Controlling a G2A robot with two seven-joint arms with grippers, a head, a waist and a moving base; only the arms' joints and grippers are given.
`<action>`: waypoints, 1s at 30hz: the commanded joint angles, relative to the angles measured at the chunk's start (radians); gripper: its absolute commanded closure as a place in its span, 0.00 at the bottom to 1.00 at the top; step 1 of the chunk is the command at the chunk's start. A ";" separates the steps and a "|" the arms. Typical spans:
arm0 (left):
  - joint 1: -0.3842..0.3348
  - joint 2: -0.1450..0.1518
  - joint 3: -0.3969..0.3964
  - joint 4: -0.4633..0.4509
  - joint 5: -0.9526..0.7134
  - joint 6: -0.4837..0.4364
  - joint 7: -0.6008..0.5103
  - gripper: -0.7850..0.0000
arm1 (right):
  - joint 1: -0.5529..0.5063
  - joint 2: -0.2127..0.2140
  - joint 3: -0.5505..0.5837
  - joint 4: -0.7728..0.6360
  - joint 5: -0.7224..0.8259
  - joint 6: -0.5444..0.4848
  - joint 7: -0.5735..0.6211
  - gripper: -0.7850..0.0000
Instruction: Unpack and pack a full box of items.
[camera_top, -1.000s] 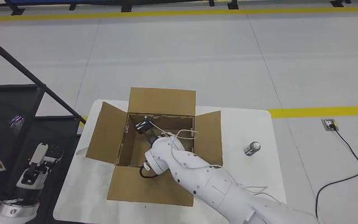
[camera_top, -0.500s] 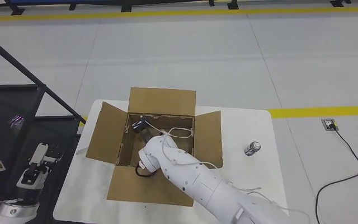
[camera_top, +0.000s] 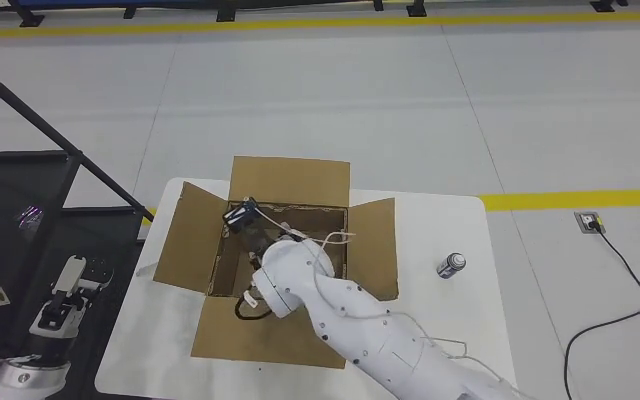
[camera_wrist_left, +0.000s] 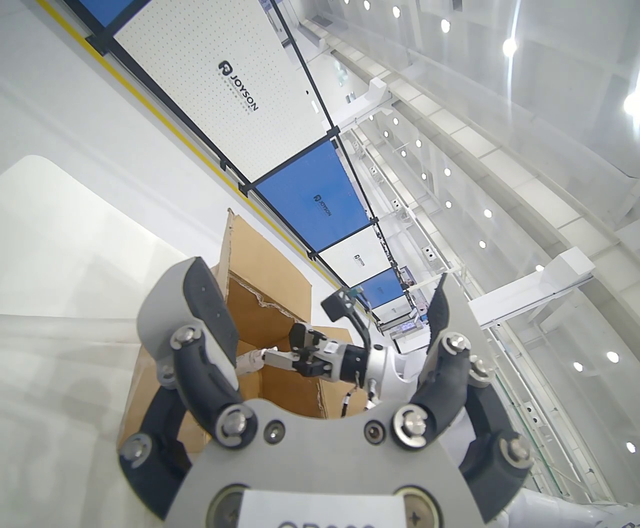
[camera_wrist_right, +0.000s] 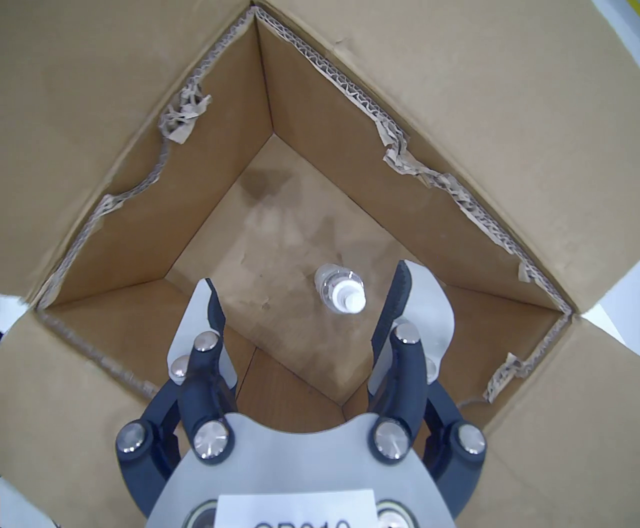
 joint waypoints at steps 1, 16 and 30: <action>0.000 0.000 0.000 0.000 0.000 0.000 0.000 0.00 | -0.107 0.041 0.075 -0.219 -0.074 -0.054 0.064 0.17; 0.000 0.000 0.000 0.000 0.000 0.000 0.000 0.00 | -0.480 0.157 0.732 -0.692 -0.232 -0.134 0.075 0.01; 0.000 0.000 0.000 0.000 0.000 0.000 0.000 0.00 | -0.328 0.190 0.936 -0.211 -0.289 -0.170 0.156 0.00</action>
